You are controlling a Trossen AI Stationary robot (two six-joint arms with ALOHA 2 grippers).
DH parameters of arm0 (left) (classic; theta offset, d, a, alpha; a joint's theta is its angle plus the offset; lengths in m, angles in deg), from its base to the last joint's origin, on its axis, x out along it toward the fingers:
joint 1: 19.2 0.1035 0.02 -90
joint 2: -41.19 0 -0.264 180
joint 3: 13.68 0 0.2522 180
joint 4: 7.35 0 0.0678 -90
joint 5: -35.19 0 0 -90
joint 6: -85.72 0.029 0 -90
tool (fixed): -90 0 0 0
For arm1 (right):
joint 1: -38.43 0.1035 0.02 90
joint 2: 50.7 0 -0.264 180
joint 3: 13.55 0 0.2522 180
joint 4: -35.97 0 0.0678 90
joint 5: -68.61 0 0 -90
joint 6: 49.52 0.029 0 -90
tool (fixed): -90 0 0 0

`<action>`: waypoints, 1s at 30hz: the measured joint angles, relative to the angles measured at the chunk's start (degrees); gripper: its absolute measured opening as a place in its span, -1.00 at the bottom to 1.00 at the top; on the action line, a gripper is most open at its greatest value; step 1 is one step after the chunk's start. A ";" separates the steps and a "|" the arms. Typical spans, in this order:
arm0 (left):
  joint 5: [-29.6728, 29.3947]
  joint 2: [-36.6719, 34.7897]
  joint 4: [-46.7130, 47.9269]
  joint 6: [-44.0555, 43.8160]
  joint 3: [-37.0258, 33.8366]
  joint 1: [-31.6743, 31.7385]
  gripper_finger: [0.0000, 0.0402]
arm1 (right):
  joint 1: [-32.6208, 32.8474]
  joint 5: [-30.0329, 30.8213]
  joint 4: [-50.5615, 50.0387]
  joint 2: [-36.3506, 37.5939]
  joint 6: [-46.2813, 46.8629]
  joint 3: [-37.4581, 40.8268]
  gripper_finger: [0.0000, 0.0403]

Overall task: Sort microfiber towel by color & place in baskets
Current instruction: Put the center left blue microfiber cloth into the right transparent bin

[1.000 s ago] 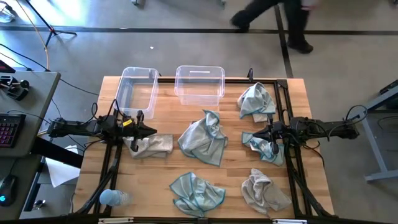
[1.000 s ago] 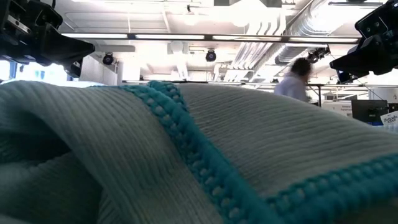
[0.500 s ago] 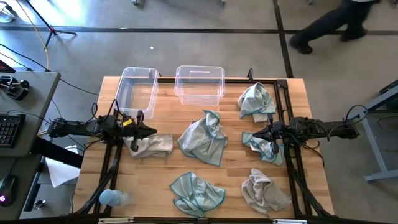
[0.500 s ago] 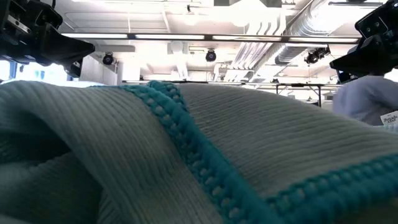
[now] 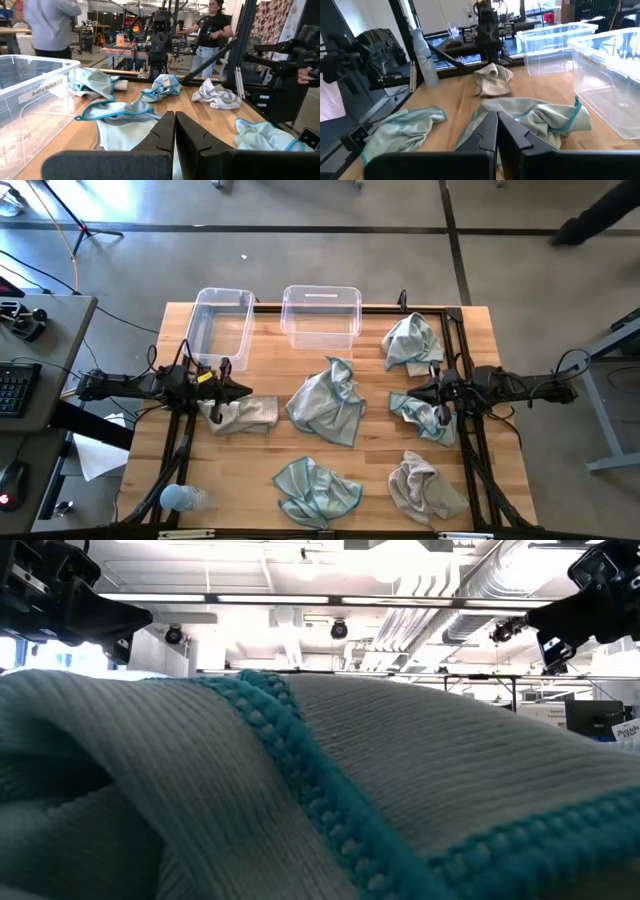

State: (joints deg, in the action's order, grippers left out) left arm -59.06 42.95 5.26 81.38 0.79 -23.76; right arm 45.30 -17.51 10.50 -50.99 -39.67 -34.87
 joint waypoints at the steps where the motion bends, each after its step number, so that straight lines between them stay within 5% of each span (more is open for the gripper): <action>1: 0.00 0.00 0.00 0.00 0.00 0.02 -1.00 | 0.00 0.34 0.53 0.00 -0.60 -0.01 -1.00; 10: 0.00 0.00 0.01 -0.01 0.01 0.00 -1.00 | -0.18 11.52 7.67 -4.69 -5.38 -2.59 -1.00; 20: 0.00 0.00 0.01 0.00 0.01 0.00 -1.00 | -1.24 24.63 -0.26 -25.58 -0.38 -17.74 -1.00; 30: 0.00 0.00 0.01 0.00 0.02 0.01 -1.00 | -5.26 22.45 -9.58 -47.81 3.61 -33.56 -1.00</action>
State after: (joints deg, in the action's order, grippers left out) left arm -59.06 42.95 5.27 81.38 0.81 -23.75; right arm 40.04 4.94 0.93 -98.80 -36.06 -68.43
